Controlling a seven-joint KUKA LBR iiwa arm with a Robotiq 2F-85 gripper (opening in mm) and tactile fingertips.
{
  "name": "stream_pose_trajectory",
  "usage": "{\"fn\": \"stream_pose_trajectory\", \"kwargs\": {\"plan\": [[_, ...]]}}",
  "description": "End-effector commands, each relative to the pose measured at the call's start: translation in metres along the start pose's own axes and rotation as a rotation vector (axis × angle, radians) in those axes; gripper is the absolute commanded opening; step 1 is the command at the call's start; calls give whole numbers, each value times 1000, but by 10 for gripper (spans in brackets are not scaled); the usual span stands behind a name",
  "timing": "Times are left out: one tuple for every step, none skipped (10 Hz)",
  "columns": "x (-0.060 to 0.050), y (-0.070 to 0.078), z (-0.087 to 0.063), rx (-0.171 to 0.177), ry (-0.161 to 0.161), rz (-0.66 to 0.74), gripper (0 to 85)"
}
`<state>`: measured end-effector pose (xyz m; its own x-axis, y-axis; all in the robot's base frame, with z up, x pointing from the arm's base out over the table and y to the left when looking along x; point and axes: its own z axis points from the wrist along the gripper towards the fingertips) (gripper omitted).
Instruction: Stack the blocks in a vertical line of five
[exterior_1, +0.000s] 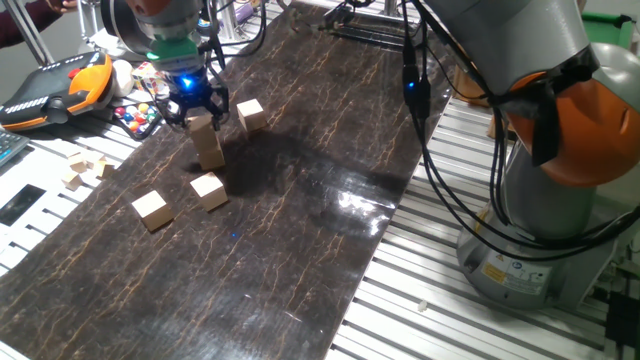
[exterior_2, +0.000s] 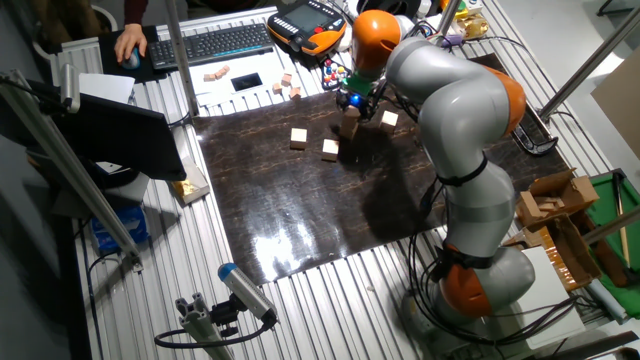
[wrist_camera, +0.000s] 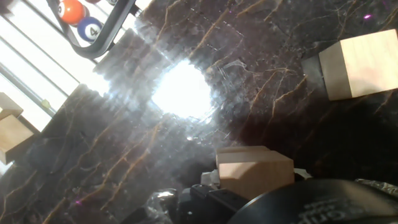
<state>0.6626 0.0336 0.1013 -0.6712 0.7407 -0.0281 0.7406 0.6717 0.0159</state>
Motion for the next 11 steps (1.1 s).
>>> {"fn": "stream_pose_trajectory", "kwargs": {"plan": [[2, 1, 1, 0, -9, 7, 7], [3, 1, 2, 2, -15, 10, 7], [3, 1, 2, 4, -14, 10, 7], [3, 1, 3, 6, -14, 14, 7], [4, 2, 3, 9, -15, 20, 7], [4, 2, 3, 10, -14, 30, 7], [4, 2, 3, 11, -13, 34, 7], [4, 2, 3, 13, -11, 37, 7], [4, 2, 3, 13, -11, 37, 7], [3, 2, 4, 13, -11, 34, 7], [3, 2, 4, 14, -13, 26, 7]]}}
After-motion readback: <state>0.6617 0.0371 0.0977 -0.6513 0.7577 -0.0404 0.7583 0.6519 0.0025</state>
